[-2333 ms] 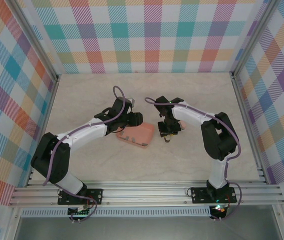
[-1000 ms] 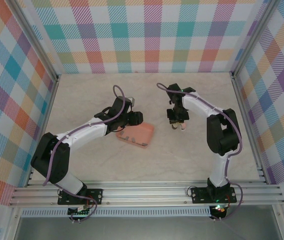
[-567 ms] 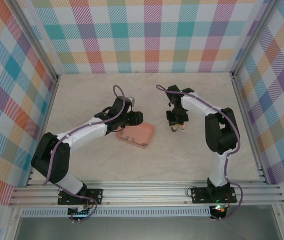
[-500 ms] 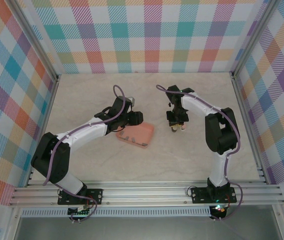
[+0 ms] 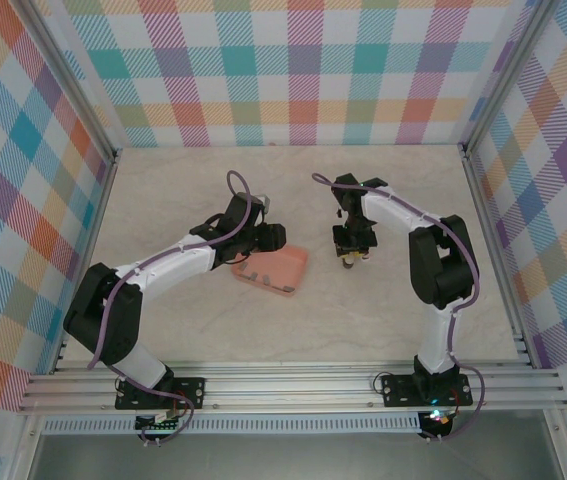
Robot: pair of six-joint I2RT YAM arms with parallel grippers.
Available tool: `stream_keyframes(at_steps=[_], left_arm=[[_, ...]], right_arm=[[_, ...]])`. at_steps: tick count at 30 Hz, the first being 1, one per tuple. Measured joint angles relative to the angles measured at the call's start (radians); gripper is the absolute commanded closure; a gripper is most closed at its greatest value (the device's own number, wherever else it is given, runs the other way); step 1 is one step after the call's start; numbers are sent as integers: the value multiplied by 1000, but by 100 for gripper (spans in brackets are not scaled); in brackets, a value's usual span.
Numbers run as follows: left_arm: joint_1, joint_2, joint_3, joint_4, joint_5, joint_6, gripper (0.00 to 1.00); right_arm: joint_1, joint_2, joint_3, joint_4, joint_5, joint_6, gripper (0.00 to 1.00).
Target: Load the staples into the stapler
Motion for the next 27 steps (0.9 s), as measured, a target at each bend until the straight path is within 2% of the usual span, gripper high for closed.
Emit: stream_keyframes(at_steps=[3,12,19,27], left_arm=[[1,0,0,-3,0,0,46],[79,-18,33,-128,-14,-3,29],[180,-45,31,-236,-27,-5,25],[225,-32,18,-264,-22,4,26]], right_arm=[[0,0,0,0,0,8,60],[2,-89,-2,4,-16,32,52],[76,-268,-122,138,-188,203,43],[176,-276,-294,343,-357,424,41]])
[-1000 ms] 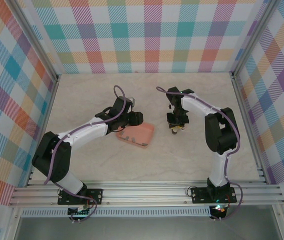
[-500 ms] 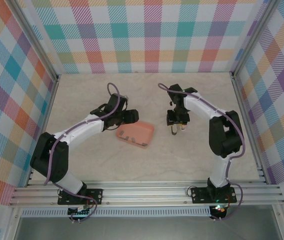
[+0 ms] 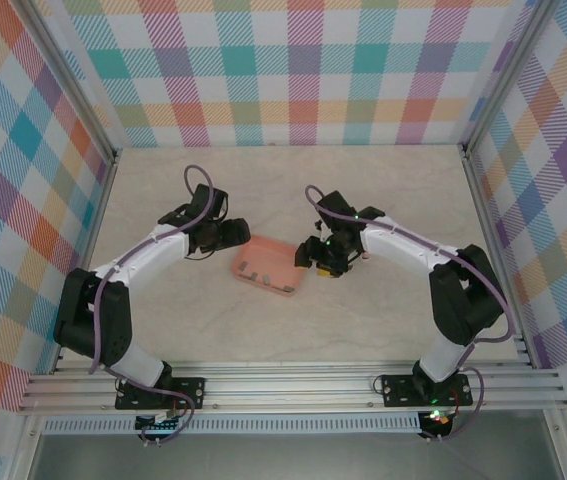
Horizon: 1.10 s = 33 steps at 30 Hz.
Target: Load the staples into the stapler
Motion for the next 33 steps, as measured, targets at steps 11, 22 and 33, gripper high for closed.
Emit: stream_keyframes(at_steps=[11,22,33], left_arm=[[0,103,-28,9,113,15,29],[-5,103,-69,59,262,34,31],[-86,102,-98,58,354,80,32]], right_arm=[[-18,10,-13,80,-17,58,40],[-139,-68,-13,40,34,-4,40],[-260,-130,-26,37,80,-93,40]])
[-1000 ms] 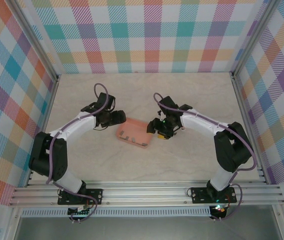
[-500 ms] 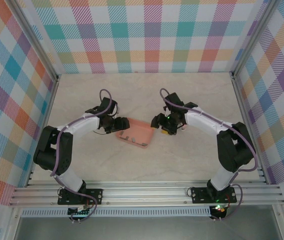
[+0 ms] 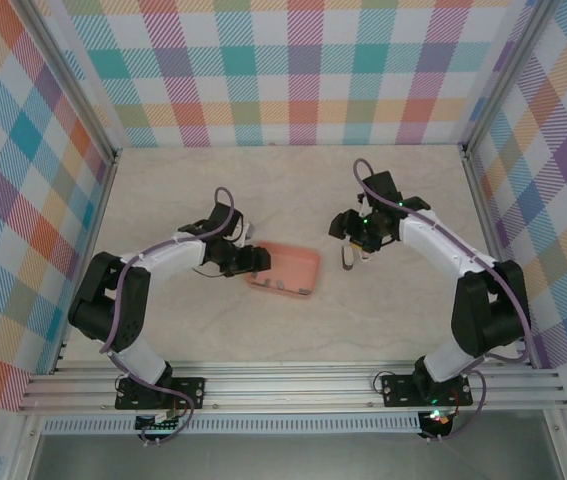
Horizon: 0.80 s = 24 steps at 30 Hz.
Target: Load the staples into the stapler
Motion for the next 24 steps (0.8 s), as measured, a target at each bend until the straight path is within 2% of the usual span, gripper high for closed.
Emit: stream_keyframes(at_steps=[9,17,20,24], left_arm=[[-71,-20,-11,-1,20,15,32],[-101,-23,-11,-3,15,18,31],[-101,-48,-11,-10,-20,19,29],[-96,-129,-5,-32,-130,21,24]], right_arm=[[-61,-31,-45,16,27,-37,40],[-62,-56,-55,33,42,-43,40],[-64,-80,-56,38,57,-56,39],[-70,-106,-56,44,95,-79,37]])
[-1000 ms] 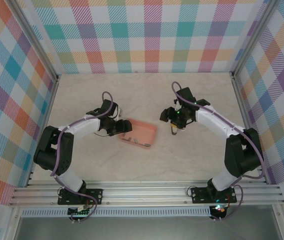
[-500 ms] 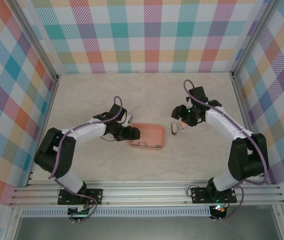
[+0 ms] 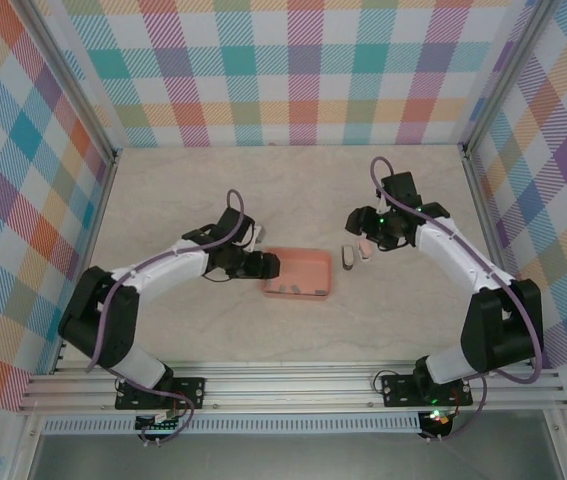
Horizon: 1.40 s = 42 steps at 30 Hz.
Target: Load the staples into the stapler
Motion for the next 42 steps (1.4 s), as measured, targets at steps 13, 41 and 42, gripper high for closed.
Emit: stream_keyframes(at_steps=[13,41,42], left_arm=[[156,-254,-44,200,-534,79,0],[377,-192,-543,1064,-740,388,0],[380,-192,-543,1073,-729,389,0]], right_arm=[[-35,-112,-173,231,274,-195,1],[-142,-86,-568,999,401,-553,1],[-144,-86,-572,1011,399,-553,1]])
